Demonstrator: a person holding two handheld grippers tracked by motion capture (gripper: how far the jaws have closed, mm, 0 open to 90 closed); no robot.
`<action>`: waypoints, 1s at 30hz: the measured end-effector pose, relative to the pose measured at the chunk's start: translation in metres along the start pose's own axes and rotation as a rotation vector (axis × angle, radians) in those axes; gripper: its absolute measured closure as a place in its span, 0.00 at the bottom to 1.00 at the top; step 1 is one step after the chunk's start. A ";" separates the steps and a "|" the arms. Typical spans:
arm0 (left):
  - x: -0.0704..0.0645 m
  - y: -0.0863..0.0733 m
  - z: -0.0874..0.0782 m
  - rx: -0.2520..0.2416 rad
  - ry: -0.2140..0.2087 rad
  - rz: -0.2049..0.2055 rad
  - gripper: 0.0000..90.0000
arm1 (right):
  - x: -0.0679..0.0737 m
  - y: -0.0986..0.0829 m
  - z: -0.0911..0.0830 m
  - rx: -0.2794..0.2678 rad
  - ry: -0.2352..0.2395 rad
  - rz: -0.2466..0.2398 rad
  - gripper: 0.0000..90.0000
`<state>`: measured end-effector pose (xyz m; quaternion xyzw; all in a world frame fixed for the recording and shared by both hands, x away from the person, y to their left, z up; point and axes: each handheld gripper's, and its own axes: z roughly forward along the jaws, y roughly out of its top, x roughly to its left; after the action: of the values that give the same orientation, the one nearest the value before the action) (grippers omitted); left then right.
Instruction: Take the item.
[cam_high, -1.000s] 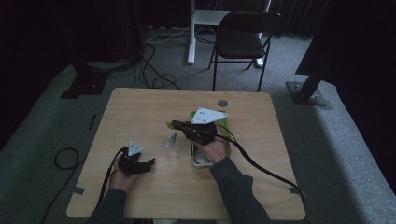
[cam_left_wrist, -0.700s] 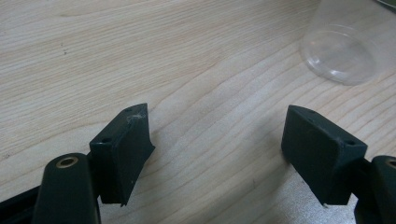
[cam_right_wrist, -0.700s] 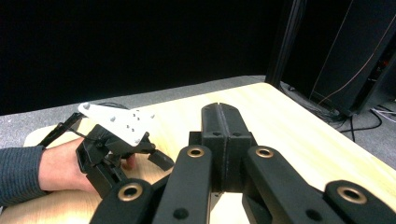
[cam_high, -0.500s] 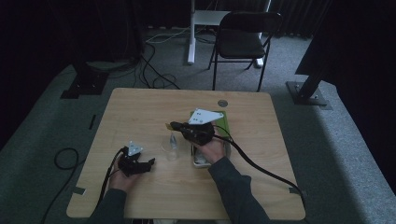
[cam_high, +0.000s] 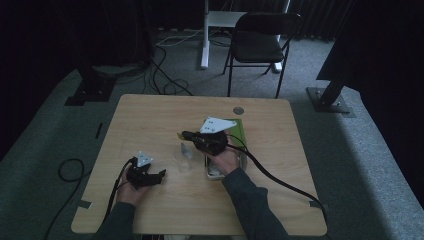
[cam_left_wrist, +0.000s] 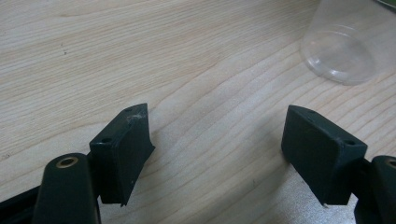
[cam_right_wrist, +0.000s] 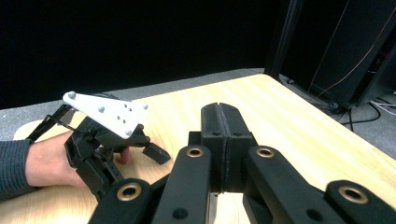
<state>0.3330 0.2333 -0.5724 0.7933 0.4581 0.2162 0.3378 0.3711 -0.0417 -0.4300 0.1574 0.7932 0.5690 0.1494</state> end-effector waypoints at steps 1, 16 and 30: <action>0.000 0.000 0.000 0.000 0.000 0.000 0.28 | 0.000 0.000 0.001 0.000 0.001 0.000 0.91; 0.000 0.000 0.000 -0.001 0.000 0.001 0.28 | 0.006 0.001 -0.012 0.001 -0.043 0.011 0.55; 0.000 0.000 0.000 -0.003 0.000 0.000 0.28 | 0.008 -0.015 -0.055 -0.019 -0.096 0.026 0.51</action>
<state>0.3327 0.2332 -0.5726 0.7929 0.4577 0.2170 0.3387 0.3398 -0.0900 -0.4276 0.1935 0.7776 0.5701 0.1814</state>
